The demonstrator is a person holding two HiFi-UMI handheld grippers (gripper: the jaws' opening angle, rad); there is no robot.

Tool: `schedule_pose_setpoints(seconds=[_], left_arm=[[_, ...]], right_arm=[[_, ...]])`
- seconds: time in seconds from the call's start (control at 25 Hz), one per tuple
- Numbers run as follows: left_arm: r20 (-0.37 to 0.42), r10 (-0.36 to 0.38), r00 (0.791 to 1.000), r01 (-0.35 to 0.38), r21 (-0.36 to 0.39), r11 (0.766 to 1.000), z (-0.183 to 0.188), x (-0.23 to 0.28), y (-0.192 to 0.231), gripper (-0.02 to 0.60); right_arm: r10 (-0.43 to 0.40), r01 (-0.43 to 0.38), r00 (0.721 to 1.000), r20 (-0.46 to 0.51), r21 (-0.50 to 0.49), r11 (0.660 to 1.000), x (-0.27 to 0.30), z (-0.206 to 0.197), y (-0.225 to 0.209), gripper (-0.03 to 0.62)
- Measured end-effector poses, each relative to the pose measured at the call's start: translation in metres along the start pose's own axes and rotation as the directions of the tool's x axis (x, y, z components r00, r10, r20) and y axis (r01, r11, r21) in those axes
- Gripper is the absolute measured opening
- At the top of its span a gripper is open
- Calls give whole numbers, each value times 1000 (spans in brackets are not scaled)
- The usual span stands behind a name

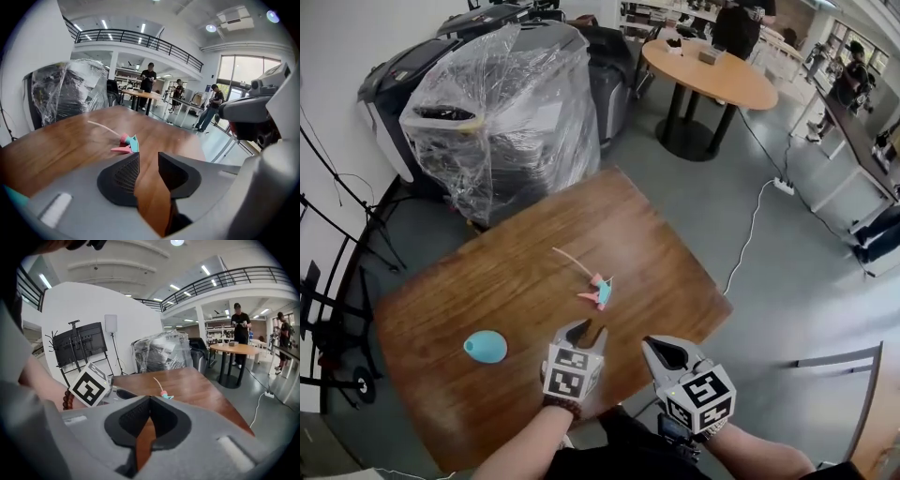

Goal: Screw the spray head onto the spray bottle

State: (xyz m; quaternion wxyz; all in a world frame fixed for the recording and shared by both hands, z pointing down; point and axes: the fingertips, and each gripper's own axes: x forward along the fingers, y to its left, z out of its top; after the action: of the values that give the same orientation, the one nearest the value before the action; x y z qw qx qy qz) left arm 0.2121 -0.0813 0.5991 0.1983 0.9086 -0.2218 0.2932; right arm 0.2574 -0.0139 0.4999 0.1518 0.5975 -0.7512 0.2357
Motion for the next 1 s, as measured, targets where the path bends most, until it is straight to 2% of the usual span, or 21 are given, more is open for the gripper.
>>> schedule_pose_setpoints(seconds=[0.28,0.52,0.68,0.76,1.0], left_arm=[[-89,79,993,-80,-8,997,-9,51,26,141],[-137,116,984,-118,-4,993,-18,69,34,139],[-178,132,975,-135,-4,991,-25,74,36,112],[-177,129,976,-132,-4,991,-25,76,36,75],[-139,97,985,-99,-3,995,-13,67,31,69]], right_arm=[[45,-45,998,-33,-4,999,18,2,-29,-9],[70,-69,997,-43,12,998,28,0,-41,-9],[77,-77,996,-47,9,997,30,1,-44,-9],[80,-80,996,-47,1,997,30,3,-44,-9],[89,-90,995,-44,-24,996,25,8,-35,-9]])
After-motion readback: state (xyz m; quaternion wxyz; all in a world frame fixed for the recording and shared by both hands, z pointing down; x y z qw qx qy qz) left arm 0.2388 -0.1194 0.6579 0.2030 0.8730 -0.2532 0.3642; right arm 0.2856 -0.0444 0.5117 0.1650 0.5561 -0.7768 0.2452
